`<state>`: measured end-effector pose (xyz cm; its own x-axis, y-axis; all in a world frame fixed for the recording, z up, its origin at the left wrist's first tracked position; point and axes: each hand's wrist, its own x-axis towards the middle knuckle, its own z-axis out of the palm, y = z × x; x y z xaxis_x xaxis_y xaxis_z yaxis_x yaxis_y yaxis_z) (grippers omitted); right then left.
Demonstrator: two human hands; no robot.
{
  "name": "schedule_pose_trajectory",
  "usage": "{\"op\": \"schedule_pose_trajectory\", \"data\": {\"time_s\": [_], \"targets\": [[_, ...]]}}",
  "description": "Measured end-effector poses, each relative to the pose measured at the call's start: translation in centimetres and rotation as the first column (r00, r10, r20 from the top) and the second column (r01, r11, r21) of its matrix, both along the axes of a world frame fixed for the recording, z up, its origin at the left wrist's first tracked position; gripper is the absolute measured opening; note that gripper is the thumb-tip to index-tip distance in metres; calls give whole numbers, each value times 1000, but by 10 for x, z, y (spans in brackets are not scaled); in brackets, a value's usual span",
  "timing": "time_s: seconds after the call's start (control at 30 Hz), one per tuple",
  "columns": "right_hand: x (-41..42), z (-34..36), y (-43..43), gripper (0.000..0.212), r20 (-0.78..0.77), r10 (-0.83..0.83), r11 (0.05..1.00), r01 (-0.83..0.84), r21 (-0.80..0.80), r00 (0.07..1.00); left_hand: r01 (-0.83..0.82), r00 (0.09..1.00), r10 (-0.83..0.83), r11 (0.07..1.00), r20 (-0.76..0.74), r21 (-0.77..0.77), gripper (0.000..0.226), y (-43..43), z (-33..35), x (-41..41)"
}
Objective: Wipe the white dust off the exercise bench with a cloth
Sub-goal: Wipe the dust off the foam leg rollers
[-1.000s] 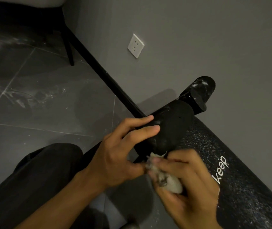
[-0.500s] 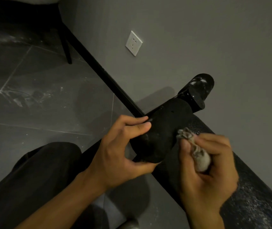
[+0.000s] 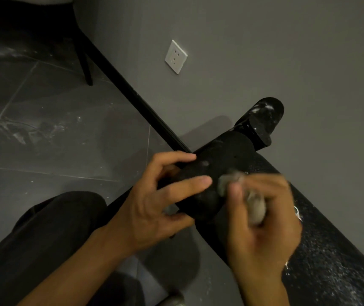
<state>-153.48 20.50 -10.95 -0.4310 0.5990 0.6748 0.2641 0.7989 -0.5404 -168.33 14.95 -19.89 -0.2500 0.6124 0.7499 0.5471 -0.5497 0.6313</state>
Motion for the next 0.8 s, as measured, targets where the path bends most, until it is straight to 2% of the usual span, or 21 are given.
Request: {"op": "schedule_pose_trajectory", "data": {"time_s": [0.07, 0.1, 0.17, 0.27, 0.33, 0.43, 0.6, 0.73, 0.8], "targets": [[-4, 0, 10, 6, -62, -146, 979, 136, -151, 987, -25, 998, 26, 1000, -62, 4, 73, 1, 0, 0], [-5, 0, 11, 5, -74, -158, 973, 142, -182, 985, -14, 998, 14, 1000, -63, -7, 76, 1, 1, 1], [-7, 1, 3, 5, -77, -66, 988, 54, -143, 995, 24, 999, -25, 999, -30, -42, 82, -1, 5, 4], [-9, 8, -13, 9, 52, 153, 988, -154, 24, 987, 54, 991, -44, 996, 128, -73, 83, -4, 12, 9], [-7, 11, -7, 8, 78, 111, 992, -115, 51, 991, 24, 980, -5, 995, 198, -92, 76, -4, 15, 10], [-3, 13, 3, 9, 20, -50, 999, 50, 2, 999, -14, 982, 34, 994, 184, -109, 78, -5, 16, 10], [3, 2, -14, 10, 154, 160, 968, -185, 168, 975, -15, 982, 28, 997, 189, -71, 64, -8, 19, 7], [3, 8, 3, 8, 67, -40, 985, 28, 169, 997, -70, 986, 81, 995, 145, -78, 74, -6, 16, 7], [1, 7, -3, 9, 81, 24, 989, -35, 147, 996, -81, 986, 90, 994, 140, -69, 74, -6, 15, 8]]}}
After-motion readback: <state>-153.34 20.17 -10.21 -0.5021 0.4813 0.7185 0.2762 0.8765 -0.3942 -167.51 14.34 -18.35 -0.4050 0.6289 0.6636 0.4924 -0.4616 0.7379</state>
